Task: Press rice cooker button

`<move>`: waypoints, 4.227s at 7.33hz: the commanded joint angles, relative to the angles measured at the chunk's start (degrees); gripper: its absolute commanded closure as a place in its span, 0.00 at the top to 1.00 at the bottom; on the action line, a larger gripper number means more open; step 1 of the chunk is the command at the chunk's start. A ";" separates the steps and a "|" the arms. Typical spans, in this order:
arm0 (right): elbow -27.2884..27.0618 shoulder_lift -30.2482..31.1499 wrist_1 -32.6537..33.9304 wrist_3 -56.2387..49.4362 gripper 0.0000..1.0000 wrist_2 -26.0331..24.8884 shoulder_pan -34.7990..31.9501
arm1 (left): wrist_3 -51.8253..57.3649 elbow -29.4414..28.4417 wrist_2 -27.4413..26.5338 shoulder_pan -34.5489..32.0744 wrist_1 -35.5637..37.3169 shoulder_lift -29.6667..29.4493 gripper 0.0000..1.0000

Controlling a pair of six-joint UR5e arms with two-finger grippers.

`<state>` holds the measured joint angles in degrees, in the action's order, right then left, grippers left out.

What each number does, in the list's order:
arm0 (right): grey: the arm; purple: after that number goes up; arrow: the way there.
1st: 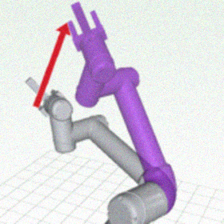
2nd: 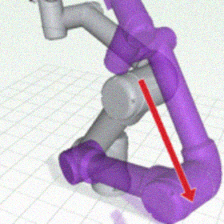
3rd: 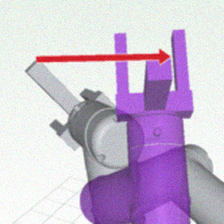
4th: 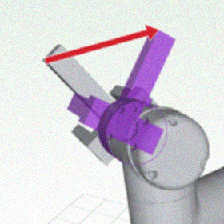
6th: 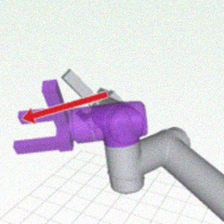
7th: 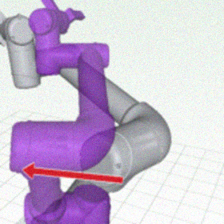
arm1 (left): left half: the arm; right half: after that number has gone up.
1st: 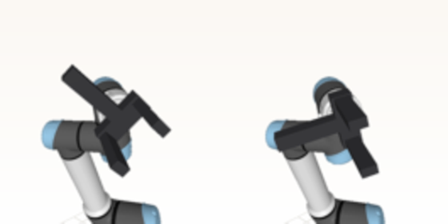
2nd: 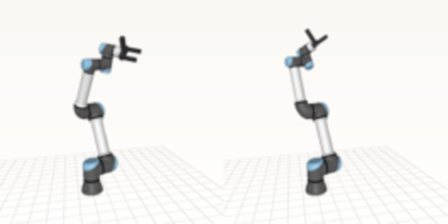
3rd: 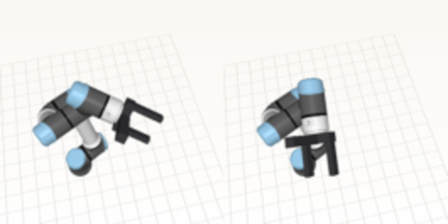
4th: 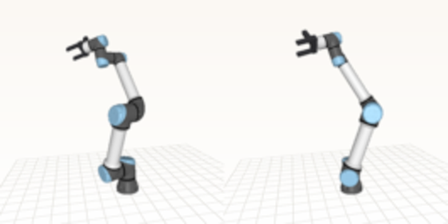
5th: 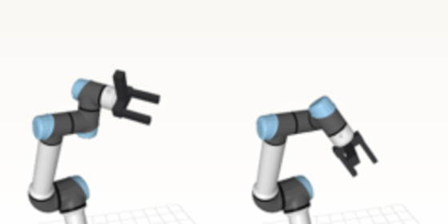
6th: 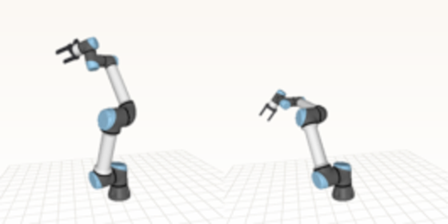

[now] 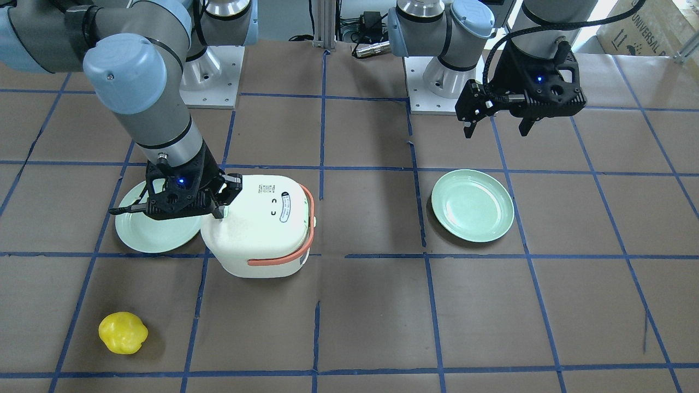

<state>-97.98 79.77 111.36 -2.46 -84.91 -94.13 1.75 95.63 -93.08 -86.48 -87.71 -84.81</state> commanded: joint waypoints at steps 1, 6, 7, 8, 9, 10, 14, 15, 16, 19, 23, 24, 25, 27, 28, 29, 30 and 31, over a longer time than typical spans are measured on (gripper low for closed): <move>-0.98 -0.06 1.39 0.00 0.06 -0.08 0.00 | 0.00 0.00 0.00 0.00 0.00 0.00 1.00; -0.81 -0.41 2.10 0.00 0.06 0.01 0.00 | 0.00 0.00 0.00 0.00 0.00 0.00 1.00; -0.63 -0.84 2.36 0.00 0.07 0.01 0.00 | 0.00 0.00 0.00 0.00 0.00 0.00 1.00; -0.54 -0.85 2.37 0.09 0.07 0.01 0.00 | 0.00 0.00 0.00 0.00 0.00 0.00 1.00; -0.28 -0.85 2.37 0.09 0.07 -0.08 0.00 | 0.00 0.00 0.00 0.00 -0.09 0.00 1.00; -0.11 -0.67 2.28 0.26 0.07 -0.08 0.00 | 0.00 0.00 0.00 0.00 0.00 0.00 1.00; 0.07 0.29 1.49 0.44 0.08 -0.08 0.00 | 0.00 0.00 0.00 0.00 0.00 0.00 1.00; 0.07 0.82 1.31 0.44 0.09 -0.17 0.00 | 0.00 0.00 0.00 0.00 0.00 0.00 1.00; 0.42 0.99 1.05 0.52 0.17 -0.26 0.00 | 0.00 0.00 0.00 0.00 0.00 0.09 1.00; 5.24 1.87 -5.01 0.53 0.96 -0.69 0.00 | 0.00 0.00 0.00 0.00 0.00 0.00 1.00; 8.16 4.50 -9.85 0.53 0.99 -1.13 0.09 | 0.00 0.00 0.00 0.00 0.00 0.00 1.00; 8.25 5.21 -9.85 0.53 0.99 -1.22 0.26 | 0.00 0.00 0.00 0.00 0.00 0.00 1.00; 8.25 6.61 -11.24 0.44 0.99 -1.31 0.70 | 0.00 0.00 0.00 0.00 0.00 0.00 1.00; 8.25 8.46 -11.35 0.18 0.99 -2.88 1.49 | 0.00 0.00 0.00 0.00 0.00 0.00 1.00; 8.33 9.16 -11.43 0.09 0.99 -3.41 1.58 | 0.00 0.00 0.00 0.00 0.00 0.00 1.00; 8.42 10.48 -12.56 0.17 0.99 -3.51 1.67 | 0.00 0.00 0.00 0.00 0.00 0.00 1.00; 9.81 11.18 -15.71 0.26 0.99 -3.42 2.37 | 0.00 0.00 0.00 0.00 0.00 0.00 1.00; 11.22 10.93 -18.00 -0.17 0.99 -3.25 4.29 | 0.00 0.00 0.00 0.00 -0.09 0.00 1.00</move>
<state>-88.32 90.48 96.30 -2.33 -88.26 -91.58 1.76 95.62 -93.08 -86.49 -87.73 -84.81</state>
